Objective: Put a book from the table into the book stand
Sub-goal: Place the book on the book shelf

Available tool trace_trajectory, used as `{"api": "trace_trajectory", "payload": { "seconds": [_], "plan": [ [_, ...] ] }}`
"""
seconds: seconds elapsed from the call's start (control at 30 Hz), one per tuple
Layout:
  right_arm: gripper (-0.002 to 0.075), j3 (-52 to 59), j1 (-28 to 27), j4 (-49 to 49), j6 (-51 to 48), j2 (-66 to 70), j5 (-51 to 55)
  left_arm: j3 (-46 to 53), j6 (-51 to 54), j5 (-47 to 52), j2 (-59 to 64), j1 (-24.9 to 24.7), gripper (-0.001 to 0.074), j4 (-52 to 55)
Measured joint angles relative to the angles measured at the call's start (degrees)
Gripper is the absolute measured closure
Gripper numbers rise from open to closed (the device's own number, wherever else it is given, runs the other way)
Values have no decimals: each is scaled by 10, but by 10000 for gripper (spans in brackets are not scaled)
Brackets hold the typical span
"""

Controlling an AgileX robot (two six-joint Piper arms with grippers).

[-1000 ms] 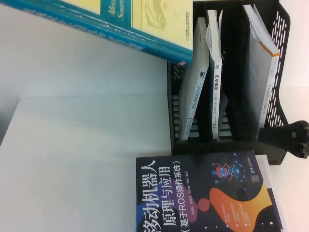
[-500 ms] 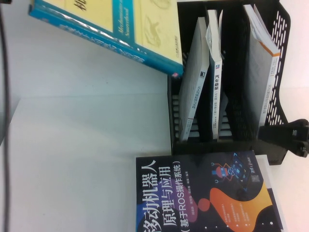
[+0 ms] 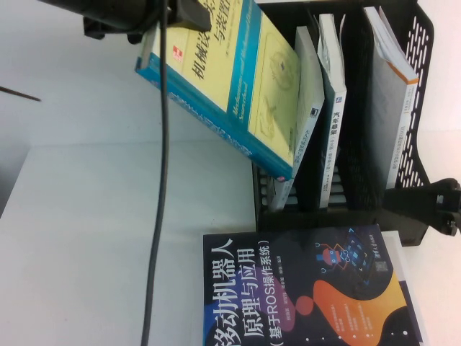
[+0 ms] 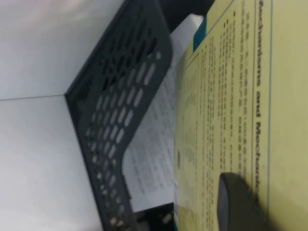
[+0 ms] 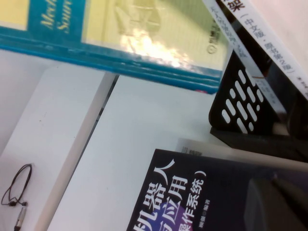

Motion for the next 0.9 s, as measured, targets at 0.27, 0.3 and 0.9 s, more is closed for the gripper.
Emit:
{"api": "trace_trajectory", "payload": {
  "seconds": [0.27,0.3,0.9],
  "plan": [
    [722,1,0,0,0,0,4,-1,-23,-13,34,-15,540,40],
    [722,1,0,0,0,0,5,-1,-28,-16,36,-17,540,44],
    [722,1,0,2,0,0,5,-11,-124,-26,52,-30,540,112]
  ]
}}
